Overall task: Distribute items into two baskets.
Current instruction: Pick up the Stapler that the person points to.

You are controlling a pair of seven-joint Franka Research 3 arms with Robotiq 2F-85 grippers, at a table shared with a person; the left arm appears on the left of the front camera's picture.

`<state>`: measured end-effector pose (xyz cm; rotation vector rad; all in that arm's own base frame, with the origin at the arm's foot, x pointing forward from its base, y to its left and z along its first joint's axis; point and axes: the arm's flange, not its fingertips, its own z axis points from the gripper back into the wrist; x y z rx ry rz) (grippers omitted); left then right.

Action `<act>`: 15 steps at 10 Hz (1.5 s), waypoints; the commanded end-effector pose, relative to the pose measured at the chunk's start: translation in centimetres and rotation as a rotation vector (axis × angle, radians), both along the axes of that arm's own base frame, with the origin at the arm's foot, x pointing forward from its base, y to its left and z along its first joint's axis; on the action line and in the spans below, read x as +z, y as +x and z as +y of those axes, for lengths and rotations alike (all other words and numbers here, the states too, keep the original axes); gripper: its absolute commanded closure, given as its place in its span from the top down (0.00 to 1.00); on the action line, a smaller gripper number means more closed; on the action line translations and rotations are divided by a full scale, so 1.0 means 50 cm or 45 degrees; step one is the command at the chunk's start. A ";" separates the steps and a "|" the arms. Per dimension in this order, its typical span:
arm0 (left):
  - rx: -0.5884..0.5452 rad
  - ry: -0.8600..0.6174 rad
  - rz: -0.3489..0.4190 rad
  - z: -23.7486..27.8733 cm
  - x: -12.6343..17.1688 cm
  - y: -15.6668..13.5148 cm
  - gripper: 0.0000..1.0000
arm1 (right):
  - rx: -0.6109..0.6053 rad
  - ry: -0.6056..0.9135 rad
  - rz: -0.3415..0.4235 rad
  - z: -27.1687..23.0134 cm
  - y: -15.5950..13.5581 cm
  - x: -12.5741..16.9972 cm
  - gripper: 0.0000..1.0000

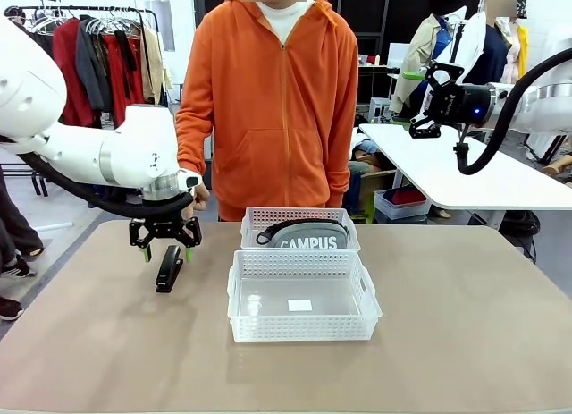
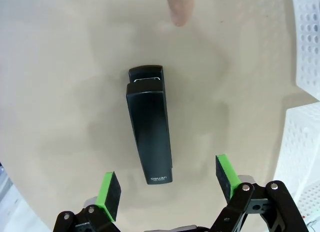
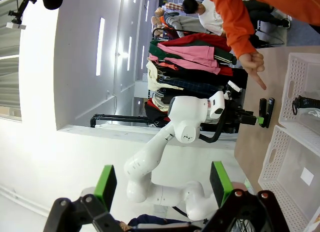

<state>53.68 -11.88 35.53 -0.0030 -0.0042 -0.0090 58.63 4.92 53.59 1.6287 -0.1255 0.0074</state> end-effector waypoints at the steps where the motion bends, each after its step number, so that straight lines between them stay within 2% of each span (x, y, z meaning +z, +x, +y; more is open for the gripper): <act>1: 0.036 0.013 -0.018 -0.002 -0.025 0.006 1.00 | -0.013 0.012 0.010 -0.001 -0.001 0.005 1.00; 3: 0.044 0.030 -0.010 -0.003 -0.038 0.014 1.00 | -0.013 0.012 0.010 -0.001 -0.001 0.005 1.00; 8: 0.058 0.076 -0.038 0.008 -0.048 0.017 0.04 | -0.013 0.012 0.010 -0.001 -0.001 0.005 1.00; 9: 0.061 0.078 -0.041 0.006 -0.049 0.015 0.00 | -0.013 0.012 0.010 -0.001 -0.001 0.005 1.00; 12: 0.062 0.075 -0.056 0.013 -0.047 0.019 0.00 | -0.013 0.012 0.010 -0.001 -0.001 0.005 1.00; 15: 0.077 0.055 -0.070 0.038 0.018 0.010 0.00 | -0.013 0.012 0.010 -0.001 -0.001 0.005 1.00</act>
